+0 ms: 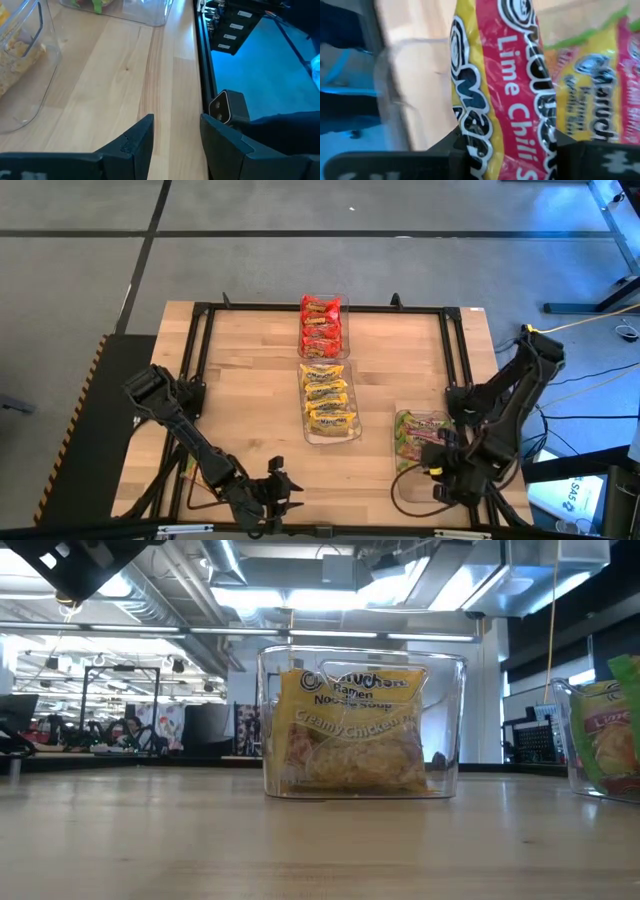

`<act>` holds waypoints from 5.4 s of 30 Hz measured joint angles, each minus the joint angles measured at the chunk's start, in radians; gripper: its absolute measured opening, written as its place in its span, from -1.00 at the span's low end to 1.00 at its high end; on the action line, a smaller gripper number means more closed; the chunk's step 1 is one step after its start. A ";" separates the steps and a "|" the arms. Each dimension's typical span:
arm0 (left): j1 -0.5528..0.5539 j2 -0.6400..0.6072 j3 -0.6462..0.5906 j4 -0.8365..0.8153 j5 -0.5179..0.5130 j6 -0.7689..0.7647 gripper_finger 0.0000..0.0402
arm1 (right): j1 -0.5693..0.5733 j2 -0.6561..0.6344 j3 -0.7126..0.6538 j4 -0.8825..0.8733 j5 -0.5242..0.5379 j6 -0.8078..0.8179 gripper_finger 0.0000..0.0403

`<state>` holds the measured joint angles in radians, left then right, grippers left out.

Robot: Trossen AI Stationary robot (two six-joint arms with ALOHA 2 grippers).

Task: Sort Maruchan noodles
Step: Put the green noodle pack into the bottom transparent bin

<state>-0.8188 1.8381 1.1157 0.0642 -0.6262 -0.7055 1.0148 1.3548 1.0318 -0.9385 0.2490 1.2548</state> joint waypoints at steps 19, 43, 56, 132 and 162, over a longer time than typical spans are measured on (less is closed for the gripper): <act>0.016 0.001 0.000 0.006 0.015 0.000 -0.24 | -0.001 0.002 -0.210 0.102 0.014 -0.002 -0.55; 0.011 -0.155 0.001 -0.157 0.039 -0.053 -0.24 | -0.001 0.002 -0.084 -0.169 0.091 0.027 0.11; 0.011 -0.156 0.001 -0.161 0.044 -0.054 -0.24 | -0.001 0.002 -0.075 -0.173 0.071 0.024 -0.04; -0.017 -0.038 0.063 -0.567 0.399 -0.324 -0.24 | -0.308 0.436 0.070 0.954 0.186 -0.371 0.51; 0.063 0.092 0.055 -0.255 0.178 -0.078 -0.24 | -0.357 0.583 0.071 1.125 0.185 -0.206 0.47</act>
<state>-0.7554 1.9300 1.1704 -0.1910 -0.4484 -0.7837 0.6578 1.9374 1.1027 0.1862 0.4343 1.0490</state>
